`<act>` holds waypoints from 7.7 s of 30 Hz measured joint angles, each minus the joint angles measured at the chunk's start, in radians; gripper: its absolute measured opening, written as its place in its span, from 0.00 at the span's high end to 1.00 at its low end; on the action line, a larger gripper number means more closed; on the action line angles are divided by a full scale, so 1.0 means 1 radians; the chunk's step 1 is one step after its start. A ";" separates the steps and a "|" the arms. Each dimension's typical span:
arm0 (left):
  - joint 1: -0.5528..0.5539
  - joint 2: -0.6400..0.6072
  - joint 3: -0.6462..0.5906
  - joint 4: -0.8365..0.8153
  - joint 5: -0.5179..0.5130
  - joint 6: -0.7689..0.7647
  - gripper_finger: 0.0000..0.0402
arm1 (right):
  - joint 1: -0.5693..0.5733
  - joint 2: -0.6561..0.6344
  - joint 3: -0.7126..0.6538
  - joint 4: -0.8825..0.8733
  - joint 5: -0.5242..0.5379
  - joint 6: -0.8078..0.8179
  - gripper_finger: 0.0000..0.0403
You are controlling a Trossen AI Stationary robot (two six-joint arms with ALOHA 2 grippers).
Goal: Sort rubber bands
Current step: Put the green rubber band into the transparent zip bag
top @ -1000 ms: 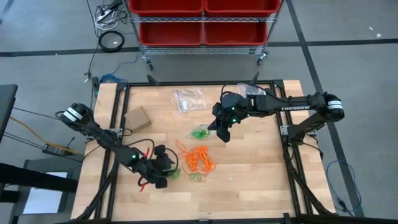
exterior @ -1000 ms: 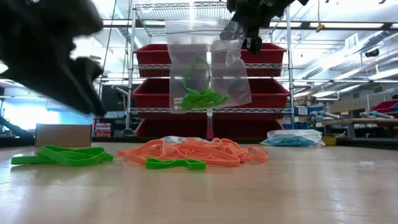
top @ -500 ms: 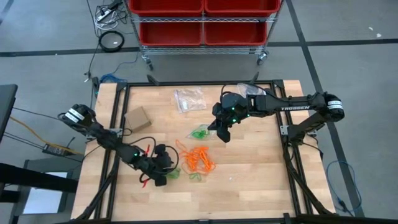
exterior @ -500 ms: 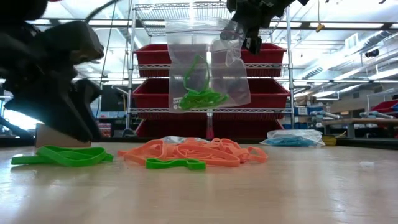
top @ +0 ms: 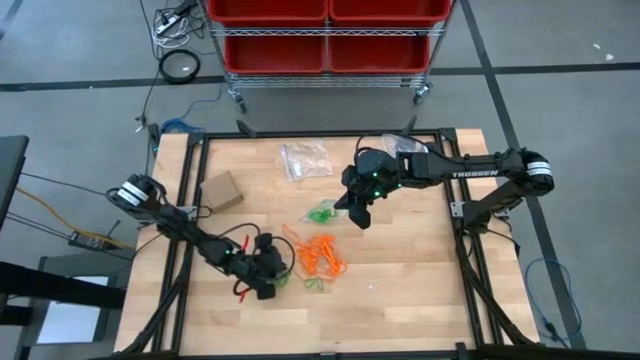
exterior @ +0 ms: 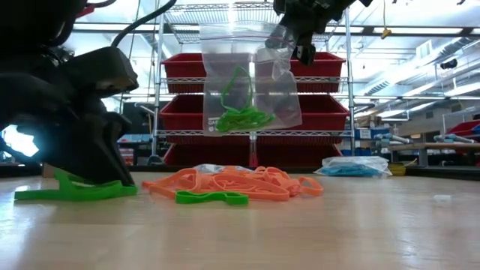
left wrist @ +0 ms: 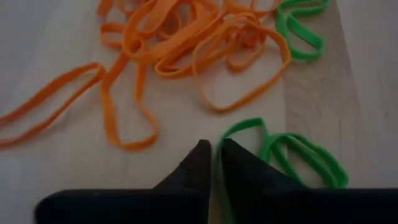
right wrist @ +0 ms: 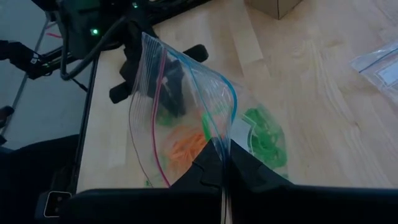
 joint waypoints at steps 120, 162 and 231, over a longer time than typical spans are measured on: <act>-0.111 0.063 0.060 -0.029 -0.079 -0.128 0.90 | 0.002 0.000 0.000 0.003 -0.017 -0.017 1.00; -0.029 0.056 0.173 -0.216 -0.070 -0.049 0.70 | 0.002 0.000 0.000 0.003 -0.017 -0.025 1.00; 0.040 -0.136 0.372 -0.442 0.011 0.182 0.98 | 0.009 0.000 0.000 0.021 -0.017 -0.026 1.00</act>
